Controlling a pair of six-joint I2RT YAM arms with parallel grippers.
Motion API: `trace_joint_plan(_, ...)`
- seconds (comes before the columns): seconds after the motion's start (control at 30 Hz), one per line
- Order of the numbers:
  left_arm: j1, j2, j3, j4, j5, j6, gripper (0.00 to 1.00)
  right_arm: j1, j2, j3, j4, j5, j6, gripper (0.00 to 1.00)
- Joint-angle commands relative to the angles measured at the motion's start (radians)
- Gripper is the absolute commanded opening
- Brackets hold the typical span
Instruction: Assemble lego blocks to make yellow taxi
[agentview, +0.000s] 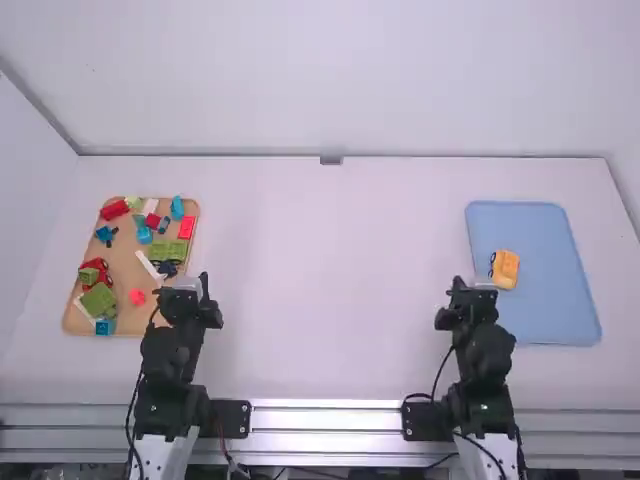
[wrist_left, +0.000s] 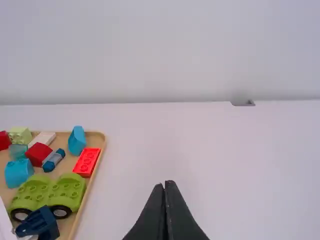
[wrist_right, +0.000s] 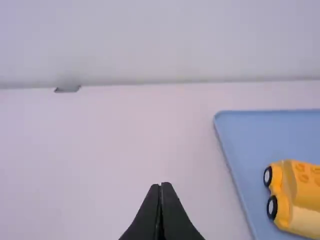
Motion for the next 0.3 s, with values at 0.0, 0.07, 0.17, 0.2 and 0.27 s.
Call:
trace_joint_plan(0.0, 0.002, -0.008, -0.010, -0.004, -0.002, -0.006, 0.00, 0.001, -0.032, -0.012, -0.005, -0.002, 0.005, 0.00)
trace_joint_plan(0.07, 0.002, -0.008, -0.010, -0.004, -0.002, -0.006, 0.00, 0.001, -0.049, -0.012, -0.005, -0.002, 0.005, 0.00)
trace_joint_plan(0.17, 0.002, -0.008, -0.010, -0.004, -0.002, -0.006, 0.00, 0.001, -0.079, -0.012, -0.005, -0.002, 0.005, 0.00)
trace_joint_plan(0.2, 0.002, -0.008, -0.010, -0.004, -0.002, -0.006, 0.00, 0.001, -0.090, -0.012, -0.005, -0.002, 0.005, 0.00)
trace_joint_plan(0.27, 0.002, -0.008, -0.010, -0.004, -0.002, -0.006, 0.00, 0.001, -0.105, -0.012, -0.005, -0.002, 0.005, 0.00)
